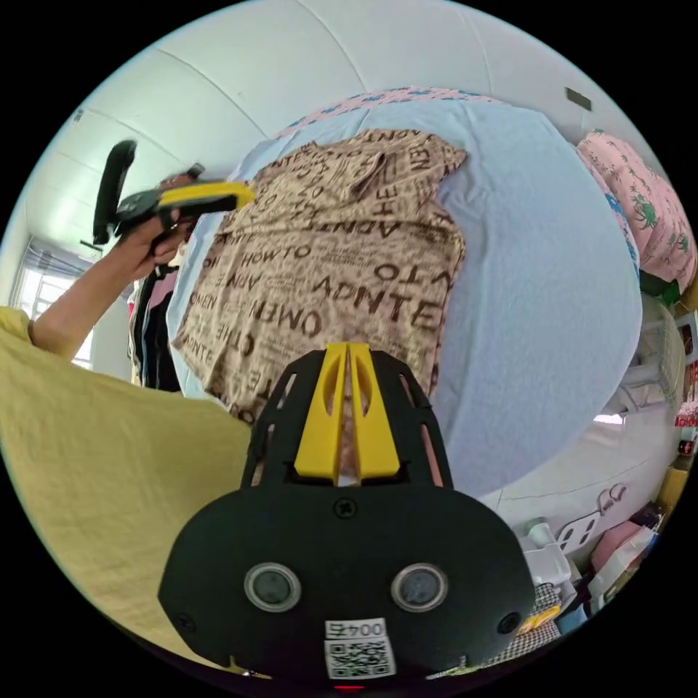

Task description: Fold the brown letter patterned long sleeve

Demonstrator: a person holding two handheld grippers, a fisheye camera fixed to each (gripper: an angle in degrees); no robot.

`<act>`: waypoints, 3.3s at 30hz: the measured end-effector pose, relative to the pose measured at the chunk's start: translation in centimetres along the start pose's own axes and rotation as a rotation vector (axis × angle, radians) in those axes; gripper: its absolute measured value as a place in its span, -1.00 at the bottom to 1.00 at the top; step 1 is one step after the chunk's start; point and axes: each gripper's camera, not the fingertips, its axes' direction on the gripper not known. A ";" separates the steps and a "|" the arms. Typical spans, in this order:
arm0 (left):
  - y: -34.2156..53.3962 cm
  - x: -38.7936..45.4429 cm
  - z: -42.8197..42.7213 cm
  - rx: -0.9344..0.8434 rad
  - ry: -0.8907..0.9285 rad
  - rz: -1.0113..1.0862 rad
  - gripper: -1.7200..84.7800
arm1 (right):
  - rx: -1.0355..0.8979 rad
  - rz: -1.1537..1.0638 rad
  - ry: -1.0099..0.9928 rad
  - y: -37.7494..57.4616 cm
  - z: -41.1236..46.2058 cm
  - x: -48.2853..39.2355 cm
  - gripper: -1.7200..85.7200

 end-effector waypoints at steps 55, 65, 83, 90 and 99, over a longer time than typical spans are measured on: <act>58.2 -28.6 -19.6 0.047 0.416 -0.739 -0.70 | 0.225 0.606 -0.234 17.4 -0.4 2.4 -0.72; 59.7 -29.3 -21.5 0.010 0.336 -0.665 -0.79 | 0.035 0.415 0.198 15.4 2.1 -4.2 -0.83; 60.0 -28.5 -23.8 -0.064 0.293 -0.599 -0.82 | -0.230 -0.464 0.583 15.5 10.3 -21.1 -0.80; 60.3 -27.9 -24.2 -0.072 0.291 -0.606 -0.82 | -0.273 -0.583 0.597 15.6 11.7 -22.5 -0.90; 61.4 -27.2 -24.4 -0.052 0.305 -0.637 -0.81 | -0.247 -0.573 0.578 16.6 9.9 -21.9 -0.96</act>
